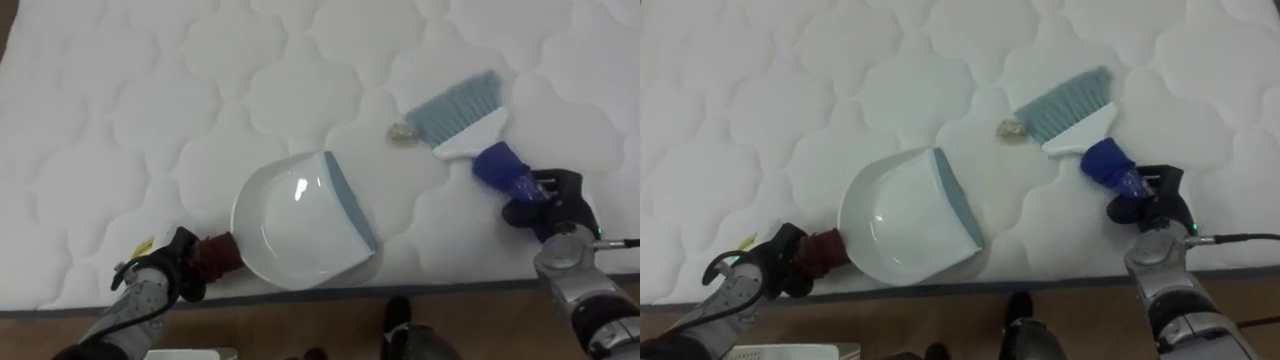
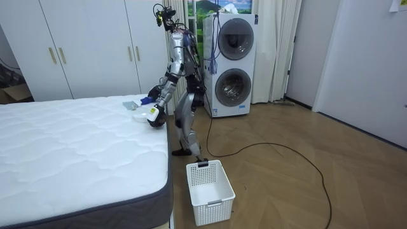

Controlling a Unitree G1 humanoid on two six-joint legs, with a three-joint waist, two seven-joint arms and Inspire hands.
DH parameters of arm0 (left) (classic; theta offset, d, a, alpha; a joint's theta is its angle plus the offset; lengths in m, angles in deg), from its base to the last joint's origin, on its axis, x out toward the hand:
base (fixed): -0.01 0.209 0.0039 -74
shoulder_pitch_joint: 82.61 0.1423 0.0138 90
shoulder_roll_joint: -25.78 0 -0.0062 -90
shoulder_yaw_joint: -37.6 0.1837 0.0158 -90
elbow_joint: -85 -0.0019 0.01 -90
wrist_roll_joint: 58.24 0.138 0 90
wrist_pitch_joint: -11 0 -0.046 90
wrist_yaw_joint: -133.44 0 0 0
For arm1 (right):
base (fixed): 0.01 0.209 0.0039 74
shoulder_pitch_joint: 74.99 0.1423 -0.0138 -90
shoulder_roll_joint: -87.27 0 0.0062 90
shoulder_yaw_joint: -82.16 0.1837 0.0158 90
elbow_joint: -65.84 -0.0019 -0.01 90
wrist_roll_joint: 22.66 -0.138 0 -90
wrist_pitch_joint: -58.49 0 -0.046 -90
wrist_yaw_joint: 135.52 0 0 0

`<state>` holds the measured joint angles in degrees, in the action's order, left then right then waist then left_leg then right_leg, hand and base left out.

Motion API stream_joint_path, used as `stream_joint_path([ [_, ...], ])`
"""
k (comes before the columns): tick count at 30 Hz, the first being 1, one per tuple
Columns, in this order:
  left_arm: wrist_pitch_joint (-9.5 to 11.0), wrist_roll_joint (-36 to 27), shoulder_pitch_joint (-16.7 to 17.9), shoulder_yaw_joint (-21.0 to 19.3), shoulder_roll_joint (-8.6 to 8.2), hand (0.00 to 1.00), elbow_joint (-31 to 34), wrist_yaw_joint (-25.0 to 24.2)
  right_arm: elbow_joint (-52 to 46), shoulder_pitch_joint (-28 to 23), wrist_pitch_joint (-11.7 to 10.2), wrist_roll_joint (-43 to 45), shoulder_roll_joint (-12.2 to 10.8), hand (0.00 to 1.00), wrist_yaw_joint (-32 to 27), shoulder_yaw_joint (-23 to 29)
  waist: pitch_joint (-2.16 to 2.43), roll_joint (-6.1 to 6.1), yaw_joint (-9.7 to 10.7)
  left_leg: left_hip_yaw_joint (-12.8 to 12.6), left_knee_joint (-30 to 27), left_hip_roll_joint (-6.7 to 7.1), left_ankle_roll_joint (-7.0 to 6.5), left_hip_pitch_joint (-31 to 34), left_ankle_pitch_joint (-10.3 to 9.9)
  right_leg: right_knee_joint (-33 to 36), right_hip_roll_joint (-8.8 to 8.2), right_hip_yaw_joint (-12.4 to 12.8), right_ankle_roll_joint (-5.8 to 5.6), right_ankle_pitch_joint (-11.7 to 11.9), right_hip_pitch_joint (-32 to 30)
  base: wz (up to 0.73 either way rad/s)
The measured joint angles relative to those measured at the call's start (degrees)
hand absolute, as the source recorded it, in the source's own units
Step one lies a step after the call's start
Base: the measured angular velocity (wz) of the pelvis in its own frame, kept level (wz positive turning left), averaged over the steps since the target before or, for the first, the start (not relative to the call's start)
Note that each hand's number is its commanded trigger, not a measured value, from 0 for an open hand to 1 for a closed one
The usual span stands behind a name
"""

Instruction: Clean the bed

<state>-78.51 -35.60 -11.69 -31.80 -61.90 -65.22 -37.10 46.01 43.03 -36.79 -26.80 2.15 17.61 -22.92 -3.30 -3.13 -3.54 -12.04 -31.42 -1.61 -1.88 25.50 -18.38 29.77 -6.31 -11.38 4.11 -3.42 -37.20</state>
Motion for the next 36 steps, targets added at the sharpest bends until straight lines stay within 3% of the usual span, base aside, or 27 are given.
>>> stream_joint_path([
  [25, -0.64, 0.31, 0.01, 0.06, 0.02, 1.00, -0.29, -0.19, 1.61, 0.04, 0.39, 2.40, 0.27, 1.00, 1.49, 1.51, -0.35, 0.89, 0.79, 0.49, -0.31, 0.33, -0.22, 0.20, -0.16, 0.81, -0.51, -0.20, -0.35, -0.58, 0.10, 0.01],
  [31, -0.97, 0.62, 0.29, -0.24, 0.46, 1.00, 0.40, -0.15, 1.61, 0.05, 0.42, 13.42, 3.85, 1.00, 1.51, 2.56, -0.16, 2.00, 0.29, 0.46, -0.42, 0.37, -0.27, 0.06, -0.22, 1.15, -0.70, -0.25, -0.37, -0.81, 0.02, 0.00],
  [34, -1.39, 1.78, 0.23, -0.29, 1.82, 1.00, 0.62, -0.04, 2.43, 0.43, 1.26, 20.69, 5.96, 1.00, 1.28, 1.73, 0.07, 3.35, -0.12, 0.51, -0.46, 0.35, -0.23, -0.12, -0.17, 1.14, -0.71, -0.32, -0.32, -0.78, 0.27, 0.00],
  [36, -1.52, 3.59, -0.10, -0.20, 3.79, 1.00, 1.01, 0.06, 2.89, 1.29, 1.74, 28.29, 8.25, 1.00, 1.33, 0.56, 0.14, 4.69, -0.10, 0.55, -0.79, 0.34, -0.21, -0.15, -0.14, 1.24, -0.73, -0.32, -0.29, -0.76, 0.43, 0.00],
])
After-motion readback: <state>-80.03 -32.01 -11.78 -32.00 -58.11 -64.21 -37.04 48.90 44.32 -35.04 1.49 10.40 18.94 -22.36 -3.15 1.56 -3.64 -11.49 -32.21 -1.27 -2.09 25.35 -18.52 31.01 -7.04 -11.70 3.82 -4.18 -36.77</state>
